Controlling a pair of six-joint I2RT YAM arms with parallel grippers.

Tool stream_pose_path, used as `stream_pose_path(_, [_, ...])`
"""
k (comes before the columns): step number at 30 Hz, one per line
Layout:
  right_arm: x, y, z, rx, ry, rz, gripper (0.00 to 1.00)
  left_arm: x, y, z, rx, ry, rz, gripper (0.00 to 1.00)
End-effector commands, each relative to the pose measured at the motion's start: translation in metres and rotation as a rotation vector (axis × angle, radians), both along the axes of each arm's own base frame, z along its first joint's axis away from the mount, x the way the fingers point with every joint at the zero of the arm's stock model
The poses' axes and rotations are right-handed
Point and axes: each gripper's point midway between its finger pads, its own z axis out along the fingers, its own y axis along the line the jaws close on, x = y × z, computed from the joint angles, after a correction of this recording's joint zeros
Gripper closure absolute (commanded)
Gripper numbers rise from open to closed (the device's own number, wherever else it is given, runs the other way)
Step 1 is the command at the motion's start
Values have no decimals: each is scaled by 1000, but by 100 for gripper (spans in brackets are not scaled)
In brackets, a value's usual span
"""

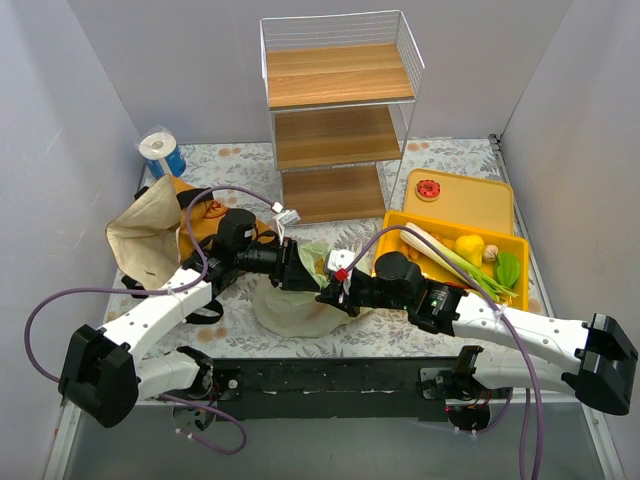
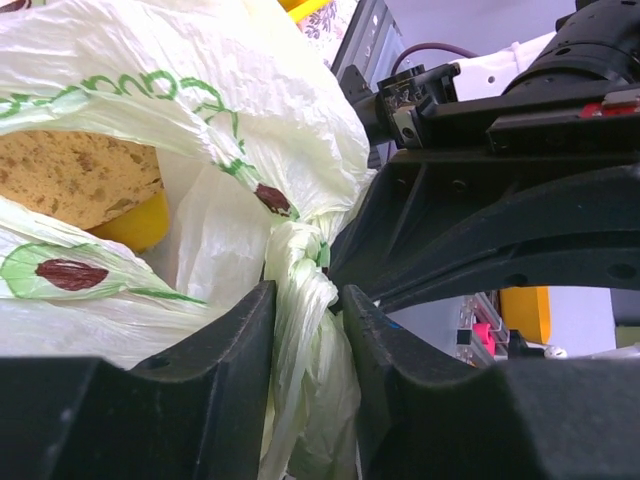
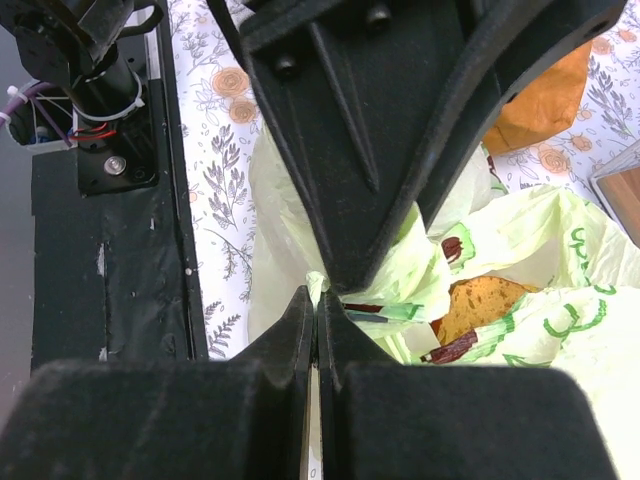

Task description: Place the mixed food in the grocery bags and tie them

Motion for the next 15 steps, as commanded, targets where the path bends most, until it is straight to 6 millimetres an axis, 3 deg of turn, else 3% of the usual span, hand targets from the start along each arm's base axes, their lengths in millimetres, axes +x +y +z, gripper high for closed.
stream_pose_path(1, [3, 7, 11, 27, -47, 1, 99, -4, -2, -4, -16, 29, -25, 71])
stream_pose_path(6, [4, 8, 8, 13, -54, 0, 99, -7, -2, -5, -22, 32, -45, 82])
stream_pose_path(7, [4, 8, 7, 9, -52, 0, 99, -8, -3, -4, -25, 29, -50, 90])
stream_pose_path(10, [4, 8, 6, -7, -35, -9, 96, -7, -3, -3, -29, 10, -57, 100])
stream_pose_path(12, [3, 6, 12, -3, -23, -15, 87, -3, 0, 0, -20, -52, -38, 100])
stream_pose_path(13, [2, 5, 18, 1, -17, -15, 72, -1, 1, 3, -16, -83, -25, 100])
stream_pose_path(15, [-3, 2, 39, 56, -12, -11, 56, 2, 4, 12, -17, -168, -9, 100])
